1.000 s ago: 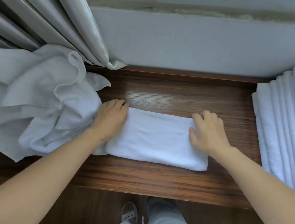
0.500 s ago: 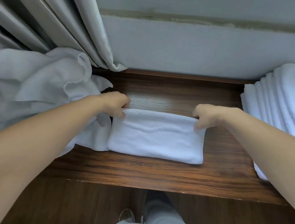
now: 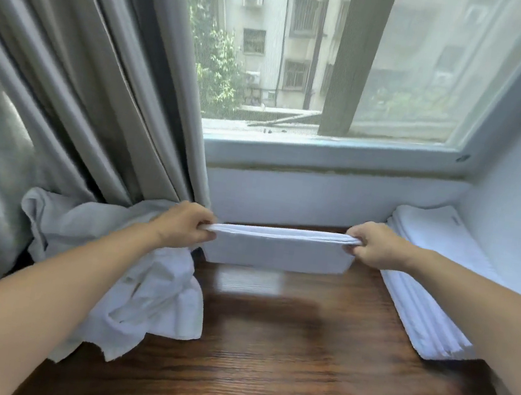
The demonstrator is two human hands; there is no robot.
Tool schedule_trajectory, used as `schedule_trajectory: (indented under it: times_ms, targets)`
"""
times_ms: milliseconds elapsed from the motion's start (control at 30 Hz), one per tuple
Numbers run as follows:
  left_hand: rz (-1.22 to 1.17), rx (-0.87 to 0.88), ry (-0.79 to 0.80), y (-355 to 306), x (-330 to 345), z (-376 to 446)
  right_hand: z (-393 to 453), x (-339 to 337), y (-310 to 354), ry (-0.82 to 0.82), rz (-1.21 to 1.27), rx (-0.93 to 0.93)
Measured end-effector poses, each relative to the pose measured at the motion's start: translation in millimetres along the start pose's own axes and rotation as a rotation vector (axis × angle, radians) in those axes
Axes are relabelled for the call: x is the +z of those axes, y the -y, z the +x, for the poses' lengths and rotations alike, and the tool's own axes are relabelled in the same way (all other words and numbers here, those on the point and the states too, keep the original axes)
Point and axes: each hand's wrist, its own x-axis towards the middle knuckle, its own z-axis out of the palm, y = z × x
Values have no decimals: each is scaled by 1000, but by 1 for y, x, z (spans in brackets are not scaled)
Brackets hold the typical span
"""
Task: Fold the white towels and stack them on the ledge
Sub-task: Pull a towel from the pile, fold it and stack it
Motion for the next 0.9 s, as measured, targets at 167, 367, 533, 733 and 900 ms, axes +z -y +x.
schedule_trajectory:
  times_ms: [167, 367, 533, 733, 900]
  targets:
    - [-261, -103, -162, -20, -45, 8, -29, -41, 12, -253, 173, 101]
    - [-517, -139, -246, -57, -68, 13, -73, -76, 23, -436, 401, 237]
    - [-650, -126, -311, -93, -74, 25, -106, -89, 13, -603, 659, 381]
    - [-850, -101, -501, -162, -75, 59, -144, -101, -10, -796, 1001, 490]
    - [-810, -55, -480, -212, -46, 108, -161, -80, -51, -937, 1124, 501]
